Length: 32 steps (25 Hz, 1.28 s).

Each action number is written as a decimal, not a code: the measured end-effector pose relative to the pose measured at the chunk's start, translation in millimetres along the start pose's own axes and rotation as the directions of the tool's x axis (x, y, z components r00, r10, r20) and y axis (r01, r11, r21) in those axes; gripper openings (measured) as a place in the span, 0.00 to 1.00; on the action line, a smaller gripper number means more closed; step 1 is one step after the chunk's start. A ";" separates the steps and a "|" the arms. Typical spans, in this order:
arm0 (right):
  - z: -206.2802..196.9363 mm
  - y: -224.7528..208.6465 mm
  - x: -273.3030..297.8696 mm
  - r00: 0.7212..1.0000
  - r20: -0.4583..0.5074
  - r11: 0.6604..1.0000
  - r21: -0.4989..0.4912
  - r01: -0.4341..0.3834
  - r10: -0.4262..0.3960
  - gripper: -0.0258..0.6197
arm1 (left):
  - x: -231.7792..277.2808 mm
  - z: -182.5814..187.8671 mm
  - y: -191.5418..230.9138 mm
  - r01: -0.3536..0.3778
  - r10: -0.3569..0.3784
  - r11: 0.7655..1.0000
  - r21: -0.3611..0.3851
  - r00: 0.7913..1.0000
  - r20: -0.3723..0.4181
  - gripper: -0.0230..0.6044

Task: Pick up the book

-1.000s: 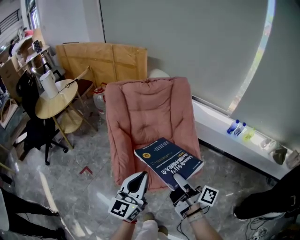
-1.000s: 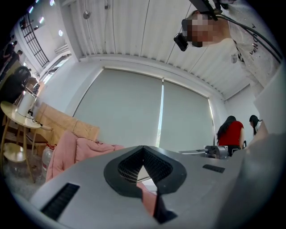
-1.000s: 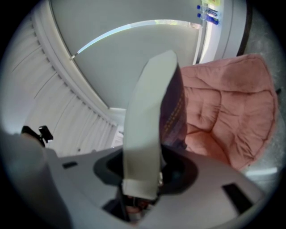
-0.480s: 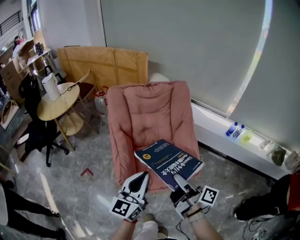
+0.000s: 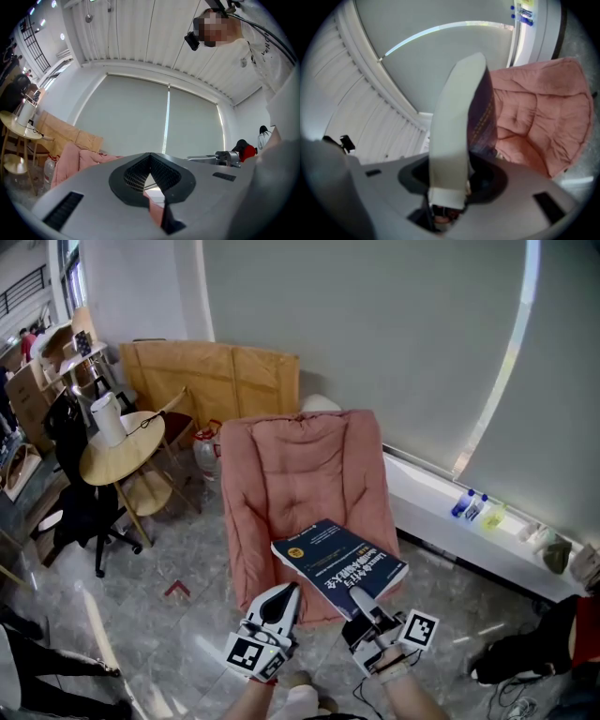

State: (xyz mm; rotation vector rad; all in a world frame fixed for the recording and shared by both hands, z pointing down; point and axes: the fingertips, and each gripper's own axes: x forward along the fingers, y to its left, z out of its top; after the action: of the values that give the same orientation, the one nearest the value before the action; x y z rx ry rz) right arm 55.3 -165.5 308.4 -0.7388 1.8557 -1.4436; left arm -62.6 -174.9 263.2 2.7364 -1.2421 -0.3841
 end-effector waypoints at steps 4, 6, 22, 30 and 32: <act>3.1 5.0 0.4 1.000 0.008 1.000 0.000 -0.012 0.012 0.32 | 0.3 2.3 -1.8 0.002 -0.002 1.000 0.006 1.000 0.008 0.05; 4.7 7.6 0.6 1.000 0.007 1.000 -0.011 -0.015 0.015 0.32 | 0.1 3.8 -2.5 0.002 -0.002 1.000 0.008 1.000 0.013 0.05; 4.1 21.1 2.3 0.999 0.007 0.999 -0.028 -0.032 0.032 0.32 | -2.2 13.5 -5.6 -0.010 0.010 1.000 0.009 0.999 0.044 0.05; 3.8 22.5 0.1 0.999 0.013 0.999 -0.018 -0.030 0.031 0.32 | -1.8 14.9 -7.0 -0.007 0.006 1.000 0.006 0.999 0.033 0.05; 2.9 21.2 1.2 1.000 0.014 1.000 -0.014 -0.025 0.025 0.32 | -2.5 14.2 -5.9 -0.007 0.006 1.000 0.006 1.000 0.027 0.05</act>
State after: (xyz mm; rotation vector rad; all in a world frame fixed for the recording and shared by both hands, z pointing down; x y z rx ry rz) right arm 56.1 -163.3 287.1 -0.7281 1.8596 -1.4078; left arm -63.7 -169.0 248.7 2.7403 -1.2603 -0.4192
